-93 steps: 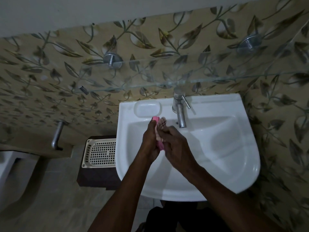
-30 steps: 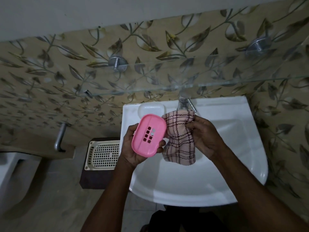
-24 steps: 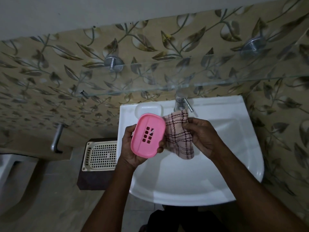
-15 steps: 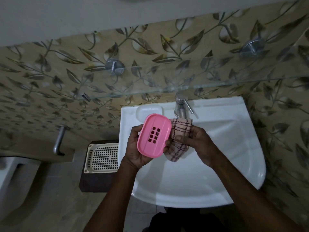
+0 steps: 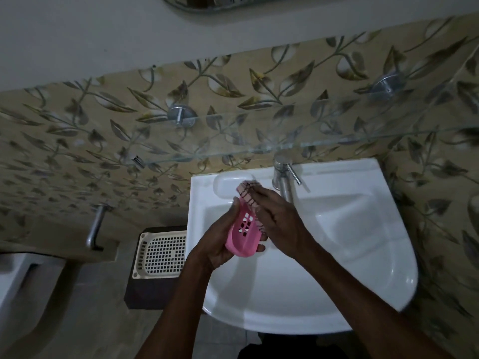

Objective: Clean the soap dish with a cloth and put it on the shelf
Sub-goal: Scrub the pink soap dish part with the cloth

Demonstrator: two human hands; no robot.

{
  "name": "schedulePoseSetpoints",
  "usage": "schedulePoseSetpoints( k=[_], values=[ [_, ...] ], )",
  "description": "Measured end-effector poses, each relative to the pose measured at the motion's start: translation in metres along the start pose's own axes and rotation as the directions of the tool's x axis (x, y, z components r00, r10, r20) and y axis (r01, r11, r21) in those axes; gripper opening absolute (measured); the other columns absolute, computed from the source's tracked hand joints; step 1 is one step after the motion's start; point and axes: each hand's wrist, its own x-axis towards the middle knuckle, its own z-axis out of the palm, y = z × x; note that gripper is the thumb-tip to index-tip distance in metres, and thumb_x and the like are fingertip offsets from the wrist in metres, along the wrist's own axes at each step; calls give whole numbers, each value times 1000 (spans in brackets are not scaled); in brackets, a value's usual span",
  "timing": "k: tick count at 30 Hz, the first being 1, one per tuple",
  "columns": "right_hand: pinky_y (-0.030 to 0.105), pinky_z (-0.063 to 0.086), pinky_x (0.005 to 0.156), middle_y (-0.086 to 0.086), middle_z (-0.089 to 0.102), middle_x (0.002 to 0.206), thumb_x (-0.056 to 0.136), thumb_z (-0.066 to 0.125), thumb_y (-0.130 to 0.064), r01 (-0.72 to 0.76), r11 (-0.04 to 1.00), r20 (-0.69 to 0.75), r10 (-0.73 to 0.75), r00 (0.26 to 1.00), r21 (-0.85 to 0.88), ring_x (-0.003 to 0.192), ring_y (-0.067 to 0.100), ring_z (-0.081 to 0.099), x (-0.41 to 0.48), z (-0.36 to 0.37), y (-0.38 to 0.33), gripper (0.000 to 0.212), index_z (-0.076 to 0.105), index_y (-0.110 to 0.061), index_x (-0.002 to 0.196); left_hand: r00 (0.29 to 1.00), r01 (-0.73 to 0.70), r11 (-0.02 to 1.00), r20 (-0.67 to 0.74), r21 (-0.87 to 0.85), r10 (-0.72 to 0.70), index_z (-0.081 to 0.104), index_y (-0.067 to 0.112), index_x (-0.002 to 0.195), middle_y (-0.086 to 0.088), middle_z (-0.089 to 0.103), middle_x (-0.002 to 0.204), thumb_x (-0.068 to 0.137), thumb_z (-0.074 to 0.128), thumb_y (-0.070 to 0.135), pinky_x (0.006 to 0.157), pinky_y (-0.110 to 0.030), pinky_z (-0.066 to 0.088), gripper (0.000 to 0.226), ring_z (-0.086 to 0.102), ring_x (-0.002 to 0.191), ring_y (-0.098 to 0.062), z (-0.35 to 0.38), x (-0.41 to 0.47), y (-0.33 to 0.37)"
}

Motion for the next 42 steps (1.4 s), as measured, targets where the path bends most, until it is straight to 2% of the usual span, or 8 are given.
schedulePoseSetpoints(
  k=[6, 12, 15, 25, 28, 34, 39, 42],
  values=[
    [12, 48, 94, 13, 60, 127, 93, 56, -5, 150, 978, 36, -146, 989, -147, 112, 2, 53, -1, 6, 9, 41, 57, -11, 134, 996, -90, 983, 6, 158, 91, 60, 17, 117, -18, 65, 109, 83, 57, 23, 72, -48, 60, 35, 68, 91, -37, 4, -2, -7],
    [37, 57, 68, 7, 73, 77, 92, 58, -11, -231, 964, -222, 199, 955, -130, 69, 21, 67, -6, 6, 20, 17, 74, -9, 98, 990, -131, 966, -16, 225, 138, 64, 18, 115, -7, 75, 99, 78, 50, 10, 74, -46, 60, 41, 70, 90, -29, 14, 0, -27],
    [39, 58, 66, 11, 71, 75, 90, 56, -7, -191, 954, -217, 140, 966, -233, 67, 25, 66, -7, 11, 17, 20, 74, -5, 96, 975, -143, 871, -86, 469, 206, 66, 22, 118, -4, 75, 104, 88, 58, 18, 79, -38, 57, 32, 71, 95, -25, 17, -2, -24],
    [38, 59, 68, 12, 68, 96, 93, 51, -15, -66, 927, -194, -8, 981, -370, 80, 24, 66, -5, 22, 13, 35, 63, -7, 125, 687, -338, 629, -273, 700, 674, 73, 18, 102, -2, 76, 90, 91, 58, 37, 79, -50, 58, 27, 72, 84, -22, 25, 6, -28],
    [33, 54, 66, 7, 67, 77, 94, 56, -12, -260, 943, -306, 189, 933, -209, 68, 21, 61, -10, 24, 11, 12, 68, -7, 93, 599, -380, 620, -328, 687, 730, 72, 16, 104, -2, 75, 90, 87, 58, 37, 76, -42, 60, 30, 71, 85, -18, 30, 6, -33],
    [27, 29, 50, -9, 39, 46, 90, 62, -16, -476, 872, -235, 441, 866, -118, 44, 7, 38, -25, 37, 18, 47, 37, -20, 50, 443, -452, 621, -443, 641, 780, 66, 20, 85, 7, 65, 75, 94, 56, 7, 63, -16, 48, 18, 58, 68, 0, 48, 5, -28],
    [38, 48, 54, 15, 58, 53, 88, 64, -25, -573, 817, -198, 573, 795, 63, 50, 23, 52, -19, 33, 25, 39, 57, 0, 58, 438, -457, 668, -505, 587, 744, 62, 14, 95, 7, 62, 82, 91, 54, 16, 69, -30, 48, 10, 58, 75, -6, 43, 14, -28],
    [39, 53, 60, 4, 60, 57, 90, 60, -19, -421, 898, -206, 391, 897, -130, 54, 20, 56, -14, 33, 24, 29, 58, -7, 63, 517, -395, 713, -501, 580, 694, 53, 27, 133, 13, 65, 112, 75, 67, 23, 81, -32, 56, 60, 64, 103, -12, 35, 5, -21]
  ],
)
